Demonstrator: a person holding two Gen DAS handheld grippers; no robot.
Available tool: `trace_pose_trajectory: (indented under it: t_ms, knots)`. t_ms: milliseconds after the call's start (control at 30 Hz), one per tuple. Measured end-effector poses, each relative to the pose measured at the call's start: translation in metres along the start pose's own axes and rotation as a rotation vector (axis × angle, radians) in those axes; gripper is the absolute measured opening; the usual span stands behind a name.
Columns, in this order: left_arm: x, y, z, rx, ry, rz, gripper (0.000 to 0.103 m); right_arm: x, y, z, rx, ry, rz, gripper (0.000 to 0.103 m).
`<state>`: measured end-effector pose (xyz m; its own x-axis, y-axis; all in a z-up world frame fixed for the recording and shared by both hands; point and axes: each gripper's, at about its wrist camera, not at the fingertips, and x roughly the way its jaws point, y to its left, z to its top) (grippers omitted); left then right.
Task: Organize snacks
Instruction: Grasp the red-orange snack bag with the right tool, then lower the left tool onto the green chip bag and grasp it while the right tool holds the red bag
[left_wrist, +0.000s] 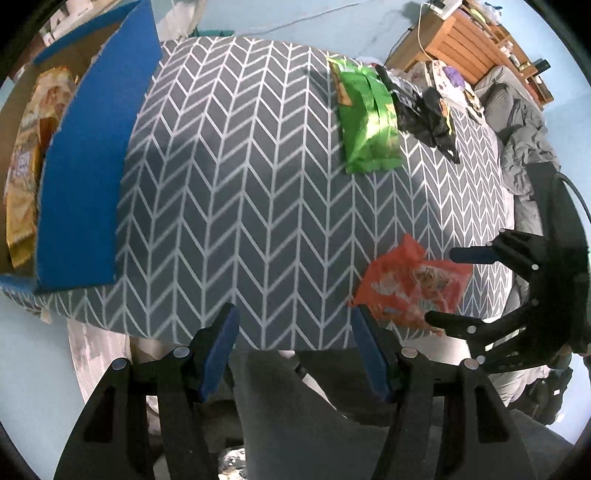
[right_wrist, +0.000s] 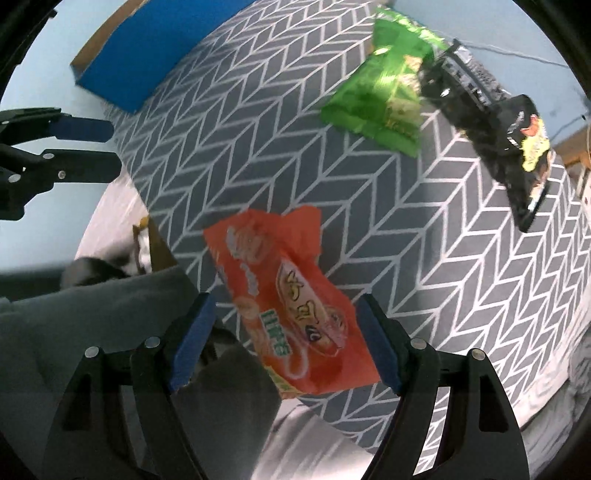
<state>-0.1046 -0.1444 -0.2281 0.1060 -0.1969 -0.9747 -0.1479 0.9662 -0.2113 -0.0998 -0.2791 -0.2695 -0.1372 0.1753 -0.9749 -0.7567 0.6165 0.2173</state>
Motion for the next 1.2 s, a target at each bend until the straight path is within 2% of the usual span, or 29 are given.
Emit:
trace_pose_trajectory:
  t_ms: [300,433,533,633,733,967,1100,1200]
  knots:
    - [0.013,-0.004,-0.007,-0.046,0.036,-0.007,0.065,0.025,0.011,-0.010,-0.097,0.034,-0.067,0.078]
    - [0.012,-0.005,-0.003,-0.047,0.034,-0.004,0.065,0.031,0.012,-0.010,-0.072,0.017,-0.079,0.078]
    - [0.011,-0.006,0.005,-0.043,0.028,-0.005,0.065,0.035,0.002,-0.011,0.018,0.007,-0.065,0.068]
    - [0.012,-0.007,0.015,-0.039,0.033,-0.012,0.065,0.033,-0.012,-0.014,0.135,-0.022,-0.012,0.062]
    - [0.011,-0.011,0.024,-0.032,0.034,-0.020,0.065,0.026,-0.020,-0.014,0.189,-0.056,-0.015,0.051]
    - [0.014,-0.028,0.054,0.000,0.032,-0.059,0.065,0.010,-0.064,-0.019,0.430,-0.136,-0.025,0.041]
    - [0.017,-0.040,0.077,0.008,0.017,-0.086,0.072,0.005,-0.086,-0.024,0.549,-0.165,-0.038,0.041]
    - [0.021,-0.052,0.098,0.029,0.006,-0.086,0.072,-0.001,-0.107,-0.027,0.635,-0.182,-0.046,0.041]
